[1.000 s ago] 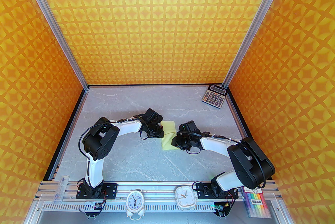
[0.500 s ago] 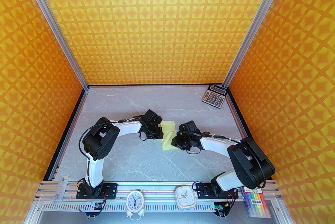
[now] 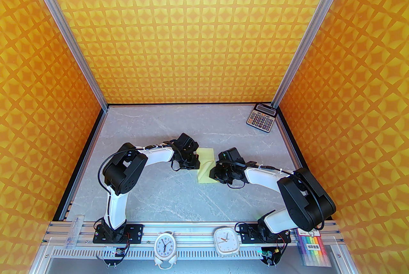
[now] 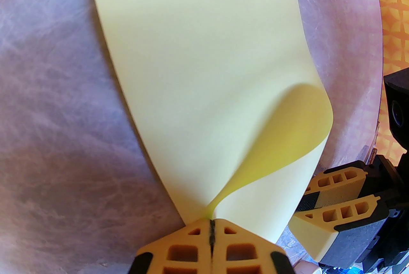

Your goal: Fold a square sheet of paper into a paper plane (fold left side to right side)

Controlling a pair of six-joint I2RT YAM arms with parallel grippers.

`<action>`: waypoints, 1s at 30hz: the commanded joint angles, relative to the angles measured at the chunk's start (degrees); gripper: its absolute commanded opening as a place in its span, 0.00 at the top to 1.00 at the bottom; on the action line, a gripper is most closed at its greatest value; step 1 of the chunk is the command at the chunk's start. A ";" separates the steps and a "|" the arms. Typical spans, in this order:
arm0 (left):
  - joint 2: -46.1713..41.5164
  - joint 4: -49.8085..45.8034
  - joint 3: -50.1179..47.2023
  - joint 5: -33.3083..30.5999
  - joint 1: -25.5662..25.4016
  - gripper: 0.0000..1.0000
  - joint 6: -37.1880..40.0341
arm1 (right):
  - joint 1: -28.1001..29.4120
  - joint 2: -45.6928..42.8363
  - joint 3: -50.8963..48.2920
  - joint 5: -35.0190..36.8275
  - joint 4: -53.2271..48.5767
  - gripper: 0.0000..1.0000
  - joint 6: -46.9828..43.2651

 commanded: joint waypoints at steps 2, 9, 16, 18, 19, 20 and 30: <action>0.76 -1.11 0.47 -0.89 0.49 1.00 1.01 | 1.02 -4.32 -0.89 -0.97 2.97 0.82 0.05; 0.87 -0.88 0.35 -0.94 0.42 1.00 0.88 | 2.56 -3.96 -1.41 -2.80 8.25 0.94 3.43; 0.55 -1.00 0.06 -0.90 0.47 1.00 0.77 | 5.97 0.46 -0.94 -3.10 14.03 0.93 6.51; 0.49 -1.09 0.02 -0.87 0.47 1.00 0.76 | 7.13 2.20 -0.08 -2.74 14.46 0.93 6.70; 0.45 -1.07 0.04 -0.88 0.51 1.00 0.75 | 7.43 2.75 0.15 -2.73 14.71 0.93 6.83; 0.52 -1.09 0.05 -0.89 0.50 1.00 0.77 | 7.62 3.30 0.30 -2.69 15.02 0.93 7.07; 0.56 -1.67 0.73 -0.95 0.48 1.00 1.05 | 7.81 4.69 1.04 -1.80 13.20 0.91 5.87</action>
